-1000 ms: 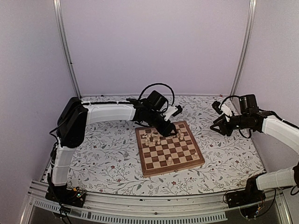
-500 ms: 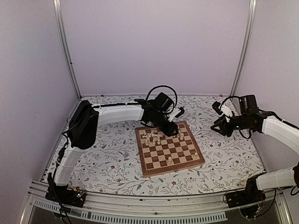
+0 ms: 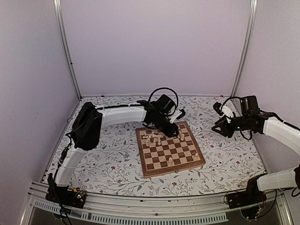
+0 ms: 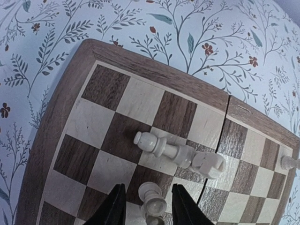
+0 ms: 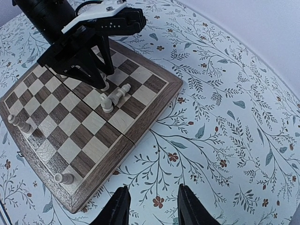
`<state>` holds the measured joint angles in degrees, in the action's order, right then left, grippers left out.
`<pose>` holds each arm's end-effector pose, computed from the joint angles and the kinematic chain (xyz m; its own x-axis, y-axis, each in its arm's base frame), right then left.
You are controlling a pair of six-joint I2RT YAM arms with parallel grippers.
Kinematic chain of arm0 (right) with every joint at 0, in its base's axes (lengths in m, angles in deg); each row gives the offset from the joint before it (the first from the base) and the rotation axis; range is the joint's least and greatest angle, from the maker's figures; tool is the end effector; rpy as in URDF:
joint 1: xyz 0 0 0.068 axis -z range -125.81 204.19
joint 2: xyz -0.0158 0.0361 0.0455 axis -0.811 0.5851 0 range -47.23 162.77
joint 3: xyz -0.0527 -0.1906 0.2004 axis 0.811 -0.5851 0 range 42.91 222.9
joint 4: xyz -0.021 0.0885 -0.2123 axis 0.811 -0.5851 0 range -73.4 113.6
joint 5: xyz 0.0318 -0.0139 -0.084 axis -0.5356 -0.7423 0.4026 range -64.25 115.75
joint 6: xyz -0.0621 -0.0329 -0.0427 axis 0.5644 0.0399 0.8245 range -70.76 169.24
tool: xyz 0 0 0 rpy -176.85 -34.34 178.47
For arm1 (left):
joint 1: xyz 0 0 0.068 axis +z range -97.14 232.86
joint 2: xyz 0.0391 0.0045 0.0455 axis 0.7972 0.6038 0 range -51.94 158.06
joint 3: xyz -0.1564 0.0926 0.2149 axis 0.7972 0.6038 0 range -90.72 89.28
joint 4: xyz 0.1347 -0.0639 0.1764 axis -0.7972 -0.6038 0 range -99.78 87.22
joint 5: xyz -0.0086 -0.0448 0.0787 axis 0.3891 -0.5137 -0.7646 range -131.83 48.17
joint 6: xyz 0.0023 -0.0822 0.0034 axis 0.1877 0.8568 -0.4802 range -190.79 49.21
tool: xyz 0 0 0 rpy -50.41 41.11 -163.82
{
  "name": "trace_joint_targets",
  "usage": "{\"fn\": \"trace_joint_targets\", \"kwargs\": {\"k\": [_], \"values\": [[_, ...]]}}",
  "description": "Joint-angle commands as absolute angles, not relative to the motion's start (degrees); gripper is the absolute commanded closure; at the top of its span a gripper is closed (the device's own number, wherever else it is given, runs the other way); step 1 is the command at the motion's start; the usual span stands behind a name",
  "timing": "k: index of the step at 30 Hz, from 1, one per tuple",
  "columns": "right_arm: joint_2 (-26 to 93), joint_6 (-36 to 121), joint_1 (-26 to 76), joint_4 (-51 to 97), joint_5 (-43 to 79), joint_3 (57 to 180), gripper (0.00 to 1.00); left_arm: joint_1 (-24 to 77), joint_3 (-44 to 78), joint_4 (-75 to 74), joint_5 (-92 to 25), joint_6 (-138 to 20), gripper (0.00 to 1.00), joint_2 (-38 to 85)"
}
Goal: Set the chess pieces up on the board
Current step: Pick up the chess piece from the chessboard, then place the chess piece on the chessboard.
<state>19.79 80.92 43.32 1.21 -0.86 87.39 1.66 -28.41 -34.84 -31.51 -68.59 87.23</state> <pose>0.2199 0.0749 0.2416 -0.3383 -0.5431 -0.7685 -0.7727 0.6265 -0.1026 0.3232 -0.4225 0.1539 -0.5355 0.6058 -0.5884 0.8135 0.5571 -0.1668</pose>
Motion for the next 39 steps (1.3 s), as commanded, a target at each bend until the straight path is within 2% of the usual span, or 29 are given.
{"fn": "trace_joint_targets", "kwargs": {"k": [1, 16, 25, 30, 39], "values": [[18.7, 81.3, 43.1, 2.0, -0.5, 86.7, 0.63, 1.7, -30.3, -35.2, -30.3, -67.8, 0.67, 88.6], [19.6, 81.6, 43.2, 2.0, -0.3, 86.6, 0.63, 2.3, -32.2, -33.6, -26.9, -66.1, 0.86, 89.1], [20.3, 81.5, 43.1, 2.0, -0.5, 86.7, 0.63, 2.5, -32.9, -35.0, -26.9, -65.1, 0.88, 85.2], [20.4, 81.6, 43.2, 2.0, -0.6, 86.6, 0.63, 2.0, -24.2, -35.2, -29.1, -64.6, 0.89, 75.6], [20.9, 82.0, 43.1, 1.9, 0.2, 86.6, 0.63, -1.4, 3.0, -32.8, -33.5, -60.9, 0.89, 54.0]]}}
